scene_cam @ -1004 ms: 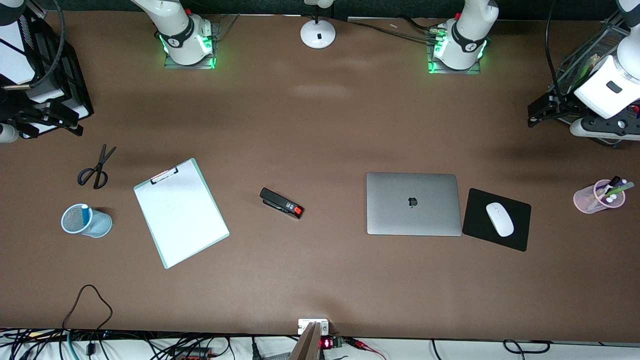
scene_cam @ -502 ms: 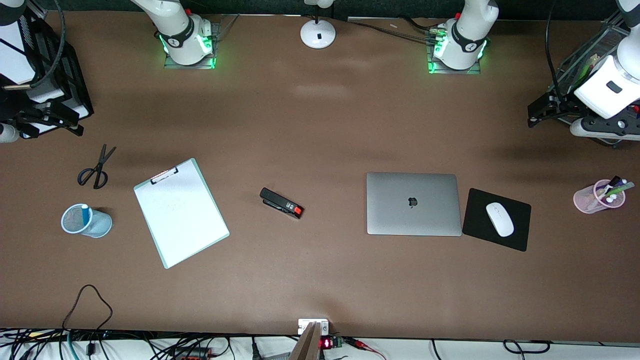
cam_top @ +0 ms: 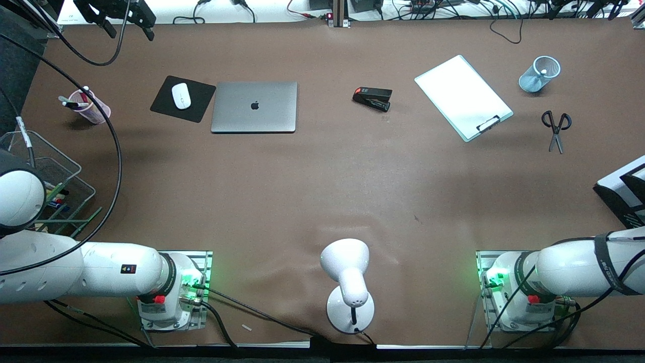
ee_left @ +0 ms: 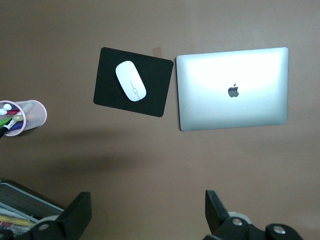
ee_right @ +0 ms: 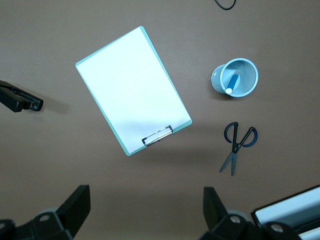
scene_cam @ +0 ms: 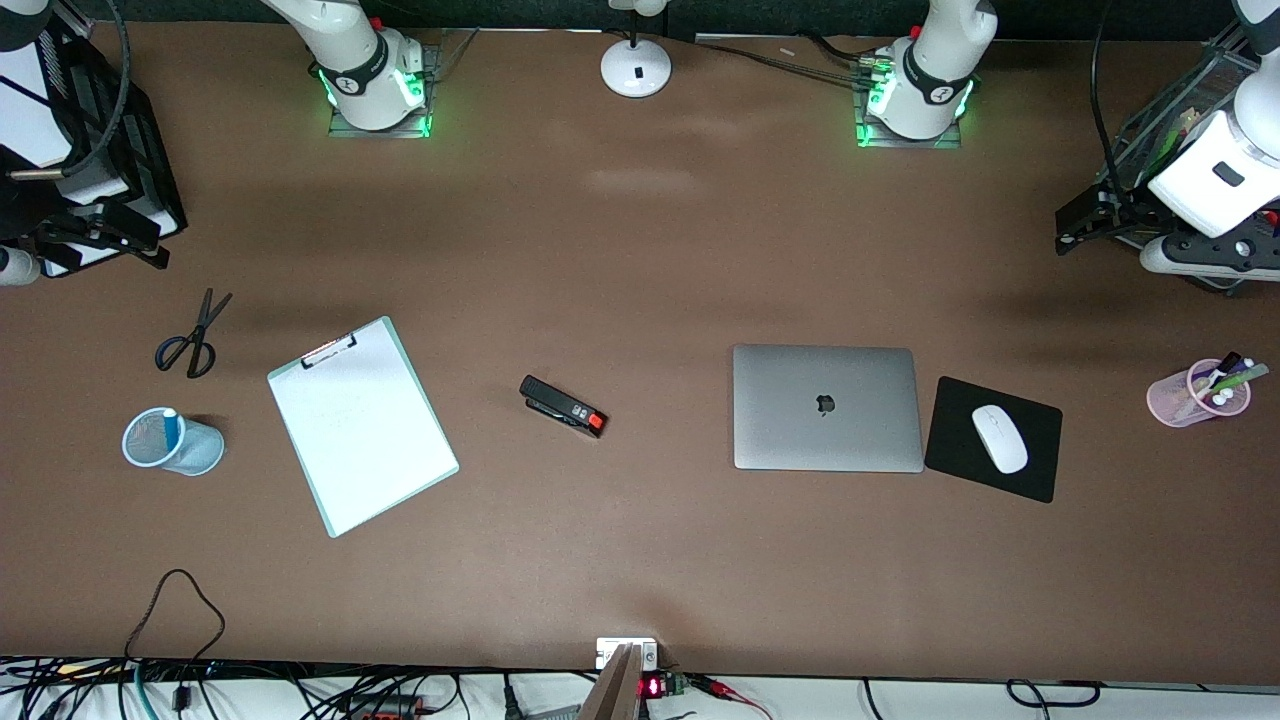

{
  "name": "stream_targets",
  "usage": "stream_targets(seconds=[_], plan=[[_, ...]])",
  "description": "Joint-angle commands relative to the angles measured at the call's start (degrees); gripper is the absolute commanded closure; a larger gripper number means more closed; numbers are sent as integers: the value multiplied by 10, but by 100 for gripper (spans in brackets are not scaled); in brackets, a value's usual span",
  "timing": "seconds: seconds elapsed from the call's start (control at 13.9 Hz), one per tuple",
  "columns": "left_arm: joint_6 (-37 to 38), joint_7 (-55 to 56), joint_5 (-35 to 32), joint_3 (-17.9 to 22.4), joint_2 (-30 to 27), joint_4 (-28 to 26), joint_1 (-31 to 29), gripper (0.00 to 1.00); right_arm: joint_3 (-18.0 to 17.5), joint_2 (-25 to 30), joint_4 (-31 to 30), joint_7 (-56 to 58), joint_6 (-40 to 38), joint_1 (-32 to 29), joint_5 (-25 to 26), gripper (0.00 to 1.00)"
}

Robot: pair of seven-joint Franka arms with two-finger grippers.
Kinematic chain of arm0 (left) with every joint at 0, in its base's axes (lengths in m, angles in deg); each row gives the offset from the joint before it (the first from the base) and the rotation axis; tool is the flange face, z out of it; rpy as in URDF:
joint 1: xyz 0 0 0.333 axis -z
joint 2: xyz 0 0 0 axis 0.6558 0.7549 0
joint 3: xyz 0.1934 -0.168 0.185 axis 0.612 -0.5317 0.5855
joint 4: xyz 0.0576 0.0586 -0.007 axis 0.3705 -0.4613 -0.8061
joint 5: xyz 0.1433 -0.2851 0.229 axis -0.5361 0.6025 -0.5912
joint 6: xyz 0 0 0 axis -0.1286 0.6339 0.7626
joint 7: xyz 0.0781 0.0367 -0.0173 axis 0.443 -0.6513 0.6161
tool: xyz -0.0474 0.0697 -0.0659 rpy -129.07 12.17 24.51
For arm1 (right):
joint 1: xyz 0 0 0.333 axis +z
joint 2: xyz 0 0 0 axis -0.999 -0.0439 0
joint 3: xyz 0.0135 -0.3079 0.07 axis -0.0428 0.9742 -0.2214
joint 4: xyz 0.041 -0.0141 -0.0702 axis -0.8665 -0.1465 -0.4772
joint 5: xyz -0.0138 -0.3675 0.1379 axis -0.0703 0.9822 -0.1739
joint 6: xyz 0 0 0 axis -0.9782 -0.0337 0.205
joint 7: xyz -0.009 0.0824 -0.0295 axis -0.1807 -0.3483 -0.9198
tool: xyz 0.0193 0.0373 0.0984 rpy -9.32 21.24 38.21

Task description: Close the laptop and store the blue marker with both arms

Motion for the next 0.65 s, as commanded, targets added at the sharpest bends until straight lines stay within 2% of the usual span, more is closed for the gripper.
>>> stream_targets(seconds=[0.0,0.57], plan=[[13,-4,-9,0,8,19,0,0,-2,11,-9,-9,-4,-3,-6,0],[13,-3,-9,0,9,19,1,0,-2,11,-8,-8,-5,-4,-2,0]])
